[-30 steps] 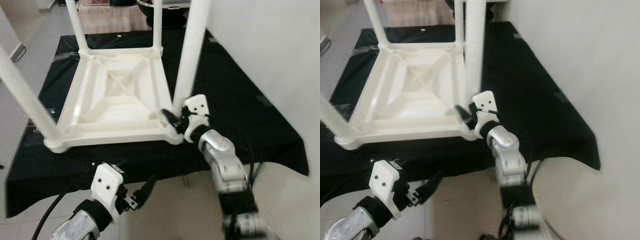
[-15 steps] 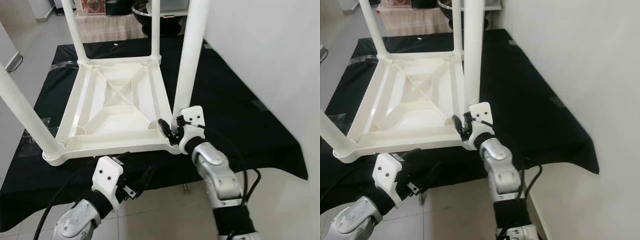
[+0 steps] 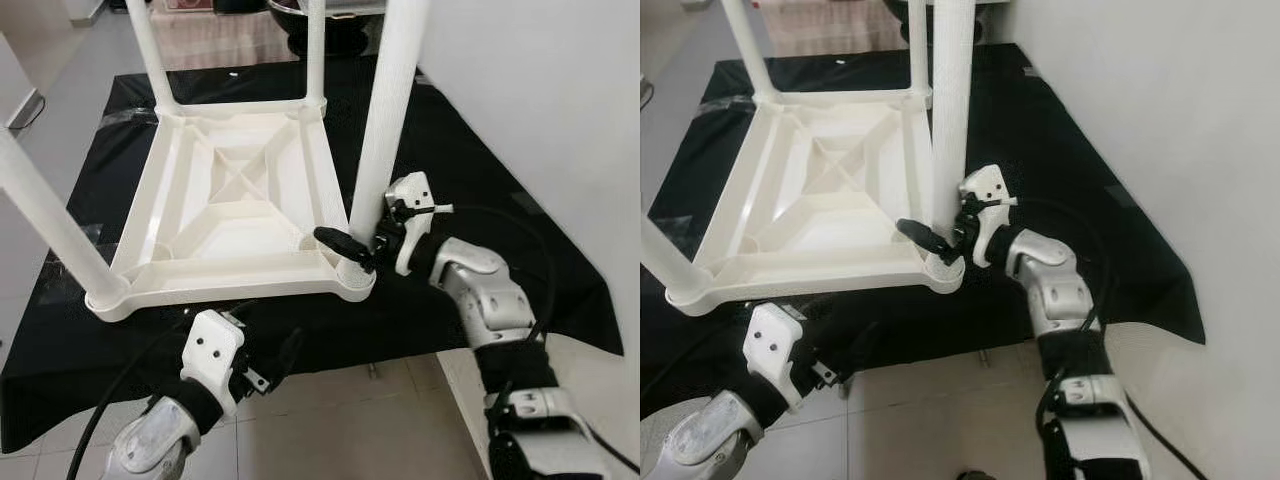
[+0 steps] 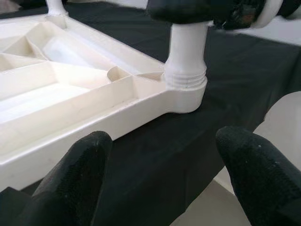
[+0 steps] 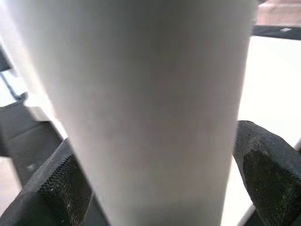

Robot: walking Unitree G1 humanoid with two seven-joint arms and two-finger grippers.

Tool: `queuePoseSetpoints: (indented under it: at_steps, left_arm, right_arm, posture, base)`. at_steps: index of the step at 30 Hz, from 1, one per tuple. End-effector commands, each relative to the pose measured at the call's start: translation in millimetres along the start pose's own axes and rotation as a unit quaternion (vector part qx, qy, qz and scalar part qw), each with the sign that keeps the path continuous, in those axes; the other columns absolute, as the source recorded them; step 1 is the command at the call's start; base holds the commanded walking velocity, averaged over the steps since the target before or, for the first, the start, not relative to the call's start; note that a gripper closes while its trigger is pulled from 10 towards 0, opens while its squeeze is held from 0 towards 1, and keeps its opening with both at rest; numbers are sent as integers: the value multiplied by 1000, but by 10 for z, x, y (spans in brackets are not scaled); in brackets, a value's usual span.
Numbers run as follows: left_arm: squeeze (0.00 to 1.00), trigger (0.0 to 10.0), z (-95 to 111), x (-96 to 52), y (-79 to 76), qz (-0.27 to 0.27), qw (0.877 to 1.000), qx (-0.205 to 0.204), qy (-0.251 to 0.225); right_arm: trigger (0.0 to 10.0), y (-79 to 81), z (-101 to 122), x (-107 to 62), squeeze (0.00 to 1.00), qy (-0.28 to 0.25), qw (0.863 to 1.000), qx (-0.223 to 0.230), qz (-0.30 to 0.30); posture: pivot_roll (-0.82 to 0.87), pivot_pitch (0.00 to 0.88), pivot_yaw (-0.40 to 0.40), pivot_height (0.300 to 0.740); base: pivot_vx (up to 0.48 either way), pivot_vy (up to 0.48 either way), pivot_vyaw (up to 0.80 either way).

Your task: Building children table

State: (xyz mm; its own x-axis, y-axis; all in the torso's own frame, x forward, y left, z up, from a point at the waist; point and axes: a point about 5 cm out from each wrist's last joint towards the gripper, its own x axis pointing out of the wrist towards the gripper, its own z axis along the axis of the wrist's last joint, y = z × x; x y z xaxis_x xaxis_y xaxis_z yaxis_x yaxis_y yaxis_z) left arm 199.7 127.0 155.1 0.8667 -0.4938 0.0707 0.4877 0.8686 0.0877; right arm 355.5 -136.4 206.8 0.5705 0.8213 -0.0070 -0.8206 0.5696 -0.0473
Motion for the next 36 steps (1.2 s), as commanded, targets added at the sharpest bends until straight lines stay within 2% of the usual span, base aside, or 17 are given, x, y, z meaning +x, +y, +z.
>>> queuePoseSetpoints:
  at_steps: [1,5,12,13,14,15,23,24,25,28,30,31,32,33,34,35,36]
  left_arm:
    - [0,10000,12,-22,-39,-3,1000,-3,2]
    - [0,10000,24,-80,-80,-7,1000,-4,7]
    - [0,10000,28,-164,-104,-8,1000,-4,16]
    - [0,10000,31,-184,-108,-8,1000,-5,19]
    - [0,10000,31,-184,-108,-8,1000,-5,19]
    - [0,10000,40,-218,-114,-8,1000,-5,22]
    - [0,10000,59,-254,-128,-8,1000,-6,27]
    - [0,10000,59,-252,-131,-8,1000,-6,27]
    - [0,10000,58,-238,-138,-8,1000,-9,25]
    - [0,10000,56,-224,-143,-8,1000,-10,24]
    - [0,10000,52,-203,-143,-6,1000,-12,20]
    - [0,10000,52,-203,-143,-6,1000,-12,20]
    - [0,10000,52,-197,-142,-6,1000,-12,19]
    - [0,10000,52,-197,-142,-6,1000,-12,19]
    - [0,10000,47,-175,-124,-4,1000,-13,16]
    - [0,10000,50,-139,-105,-4,1000,-14,12]
    - [0,10000,50,-139,-105,-4,1000,-14,12]
  right_arm:
    - [10000,15,32,36,0,-6,999,-3,35]
    - [10000,-62,68,42,0,-14,997,8,70]
    - [10000,-151,71,105,0,-15,997,8,69]
    - [8235,-154,72,112,0,-16,997,9,72]
    - [8235,-154,72,112,0,-16,997,9,72]
    - [0,-156,71,116,0,-16,996,11,82]
    - [0,-204,89,74,0,-23,997,2,74]
    - [0,-217,96,51,0,-25,997,-3,66]
    - [0,-243,101,-19,0,-29,999,-26,29]
    - [0,-249,102,-65,0,-32,999,-39,3]
    - [0,-138,-16,-114,0,-22,993,-26,-112]
    - [0,-138,-16,-114,0,-22,993,-26,-112]
    - [0,-92,-83,-147,0,-8,982,-18,-186]
    - [0,-92,-83,-147,0,-8,982,-18,-186]
    - [0,235,-283,-106,0,17,960,6,-278]
    - [0,494,-337,-70,0,32,939,-10,-341]
    - [0,494,-337,-70,0,32,939,-10,-341]
  posture:
    - [54,173,-38,740]
    - [72,189,-34,740]
    - [97,213,-24,740]
    - [103,221,-21,740]
    - [103,221,-21,740]
    - [108,232,-17,740]
    - [95,248,-19,740]
    - [93,248,-21,740]
    - [74,246,-32,740]
    - [71,246,-35,740]
    - [49,236,-59,740]
    - [49,236,-59,740]
    - [49,236,-59,740]
    - [49,236,-59,740]
    - [12,220,-63,740]
    - [2,218,-46,740]
    - [2,218,-46,740]
  base:
    - [0,0,0]
    - [0,0,0]
    - [0,0,0]
    - [0,0,0]
    - [0,0,0]
    - [0,0,0]
    - [0,0,0]
    - [0,0,0]
    - [0,0,0]
    - [0,0,0]
    - [0,0,0]
    - [0,0,0]
    - [0,0,0]
    - [0,0,0]
    - [0,0,0]
    - [0,0,0]
    - [0,0,0]
